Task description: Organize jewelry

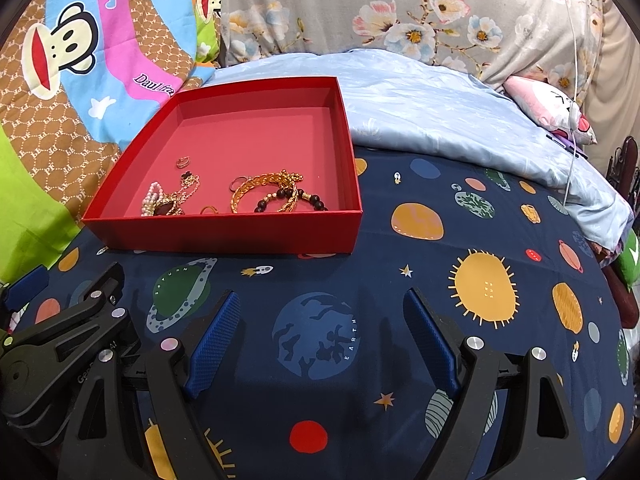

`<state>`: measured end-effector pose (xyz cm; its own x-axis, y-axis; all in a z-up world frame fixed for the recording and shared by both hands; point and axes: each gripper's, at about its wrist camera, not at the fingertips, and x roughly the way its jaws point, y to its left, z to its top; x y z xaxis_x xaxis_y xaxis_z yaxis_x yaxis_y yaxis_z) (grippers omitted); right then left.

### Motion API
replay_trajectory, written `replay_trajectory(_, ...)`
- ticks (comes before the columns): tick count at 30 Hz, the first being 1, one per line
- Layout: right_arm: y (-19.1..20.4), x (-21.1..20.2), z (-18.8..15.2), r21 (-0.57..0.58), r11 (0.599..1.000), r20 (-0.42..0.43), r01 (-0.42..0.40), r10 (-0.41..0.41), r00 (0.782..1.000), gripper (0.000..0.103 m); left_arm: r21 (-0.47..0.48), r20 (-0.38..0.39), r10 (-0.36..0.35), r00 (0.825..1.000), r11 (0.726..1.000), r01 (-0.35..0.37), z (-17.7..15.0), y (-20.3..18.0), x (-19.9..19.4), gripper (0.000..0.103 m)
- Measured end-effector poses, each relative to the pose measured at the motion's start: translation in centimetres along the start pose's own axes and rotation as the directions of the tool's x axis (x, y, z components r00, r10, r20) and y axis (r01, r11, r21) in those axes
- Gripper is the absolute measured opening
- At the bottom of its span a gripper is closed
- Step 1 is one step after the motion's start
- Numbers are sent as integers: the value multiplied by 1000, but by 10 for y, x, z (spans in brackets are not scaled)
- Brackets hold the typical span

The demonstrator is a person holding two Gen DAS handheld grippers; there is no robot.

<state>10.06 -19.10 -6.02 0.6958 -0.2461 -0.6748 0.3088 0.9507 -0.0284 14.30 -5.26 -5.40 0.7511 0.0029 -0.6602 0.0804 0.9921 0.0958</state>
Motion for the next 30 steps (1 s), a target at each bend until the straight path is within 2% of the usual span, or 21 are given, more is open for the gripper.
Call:
replay_trajectory(7,-2,-14,16,-16,1000,16,-11,12,1000,82,16,3,-21,1000,1000,21,14,2,-11,84)
replay_trajectory(10,-4,-25,26,-11,1000,37,-14,14,999,83,24,29,-31,999,999,30,24,3,-23,86)
replay_trajectory(13,-7,-33,32,-10,1000,47,-17,18,999,85,26,67,-22,998,999,20,31,6,-31,98)
replay_trajectory(15,-8,-35,35,-6,999,47,-33,33,998,86,14,97,-45,994,999,44,33,10,-35,98)
replay_trajectory(30,-7,-45,40,-16,1000,61,-3,3,998,86,0,56,-36,998,999,37,41,9,-39,98)
